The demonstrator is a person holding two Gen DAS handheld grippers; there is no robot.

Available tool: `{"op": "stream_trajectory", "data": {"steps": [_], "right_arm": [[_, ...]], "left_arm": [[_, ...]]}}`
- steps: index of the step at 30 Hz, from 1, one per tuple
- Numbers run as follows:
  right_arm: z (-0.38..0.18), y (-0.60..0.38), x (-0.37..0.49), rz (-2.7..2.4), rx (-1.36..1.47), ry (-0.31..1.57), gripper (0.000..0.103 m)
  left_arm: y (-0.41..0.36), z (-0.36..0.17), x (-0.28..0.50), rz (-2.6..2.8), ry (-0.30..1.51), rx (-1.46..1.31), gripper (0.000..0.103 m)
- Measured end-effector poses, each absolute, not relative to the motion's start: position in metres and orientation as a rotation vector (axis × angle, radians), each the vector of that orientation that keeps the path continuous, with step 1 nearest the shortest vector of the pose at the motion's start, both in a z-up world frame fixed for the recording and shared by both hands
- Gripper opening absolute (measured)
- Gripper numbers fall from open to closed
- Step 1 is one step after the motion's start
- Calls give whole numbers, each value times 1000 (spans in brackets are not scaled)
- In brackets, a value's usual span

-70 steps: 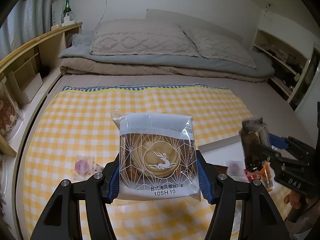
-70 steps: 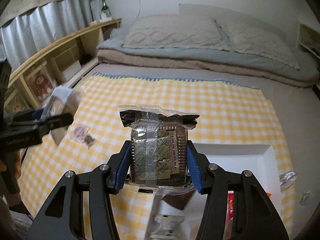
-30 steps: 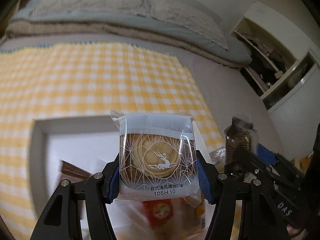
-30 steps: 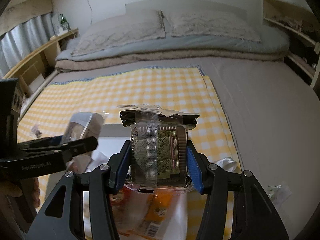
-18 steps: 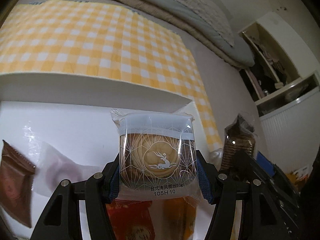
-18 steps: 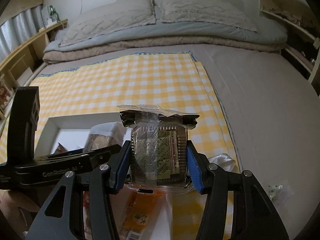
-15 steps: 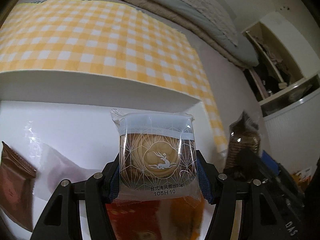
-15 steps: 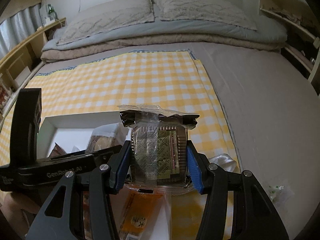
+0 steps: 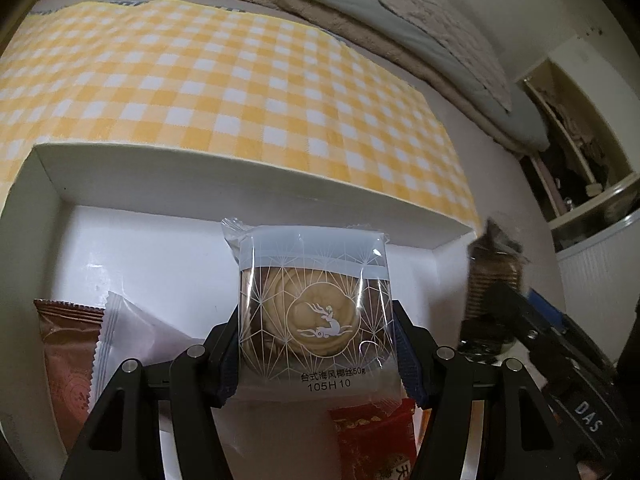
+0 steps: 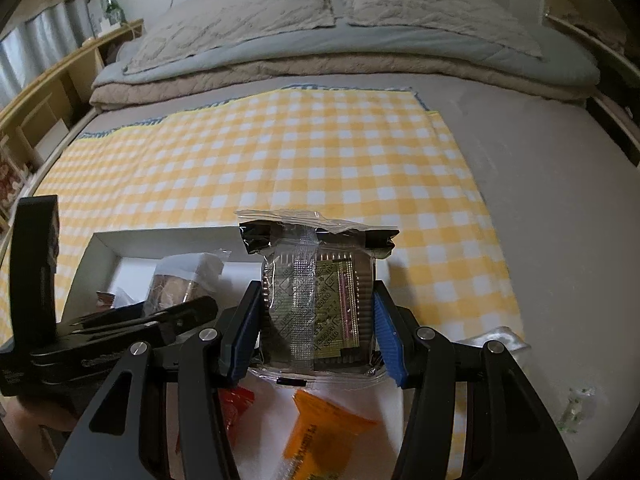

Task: Organize snacks
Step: 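Lower the round-cookie packet into the tray and open the left tool while the right tool releases the silver cake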

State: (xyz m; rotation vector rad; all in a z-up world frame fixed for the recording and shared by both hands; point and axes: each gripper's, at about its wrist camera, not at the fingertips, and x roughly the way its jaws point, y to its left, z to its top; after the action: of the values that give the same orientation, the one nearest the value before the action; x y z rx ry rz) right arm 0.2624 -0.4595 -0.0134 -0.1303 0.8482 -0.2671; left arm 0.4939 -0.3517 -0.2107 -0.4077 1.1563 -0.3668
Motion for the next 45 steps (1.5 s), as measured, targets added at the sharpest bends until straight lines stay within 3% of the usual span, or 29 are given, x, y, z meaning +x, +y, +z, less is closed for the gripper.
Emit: {"op": "stream_trajectory", "data": {"steps": [24, 34, 40, 42, 45], "right_arm": [[-13, -482, 253, -260, -21, 920, 58], [-3, -487, 223, -285, -17, 899, 58], [6, -483, 210, -295, -41, 864, 72], [8, -480, 207, -290, -51, 859, 77], [11, -472, 202, -290, -76, 852, 92]], "left_arm": [[-358, -183, 464, -413, 1135, -317, 64], [-351, -163, 436, -413, 1119, -228, 85], [-338, -148, 416, -406, 1095, -182, 101], [-333, -144, 409, -403, 1086, -168, 103], [-324, -137, 400, -391, 1081, -157, 103]]}}
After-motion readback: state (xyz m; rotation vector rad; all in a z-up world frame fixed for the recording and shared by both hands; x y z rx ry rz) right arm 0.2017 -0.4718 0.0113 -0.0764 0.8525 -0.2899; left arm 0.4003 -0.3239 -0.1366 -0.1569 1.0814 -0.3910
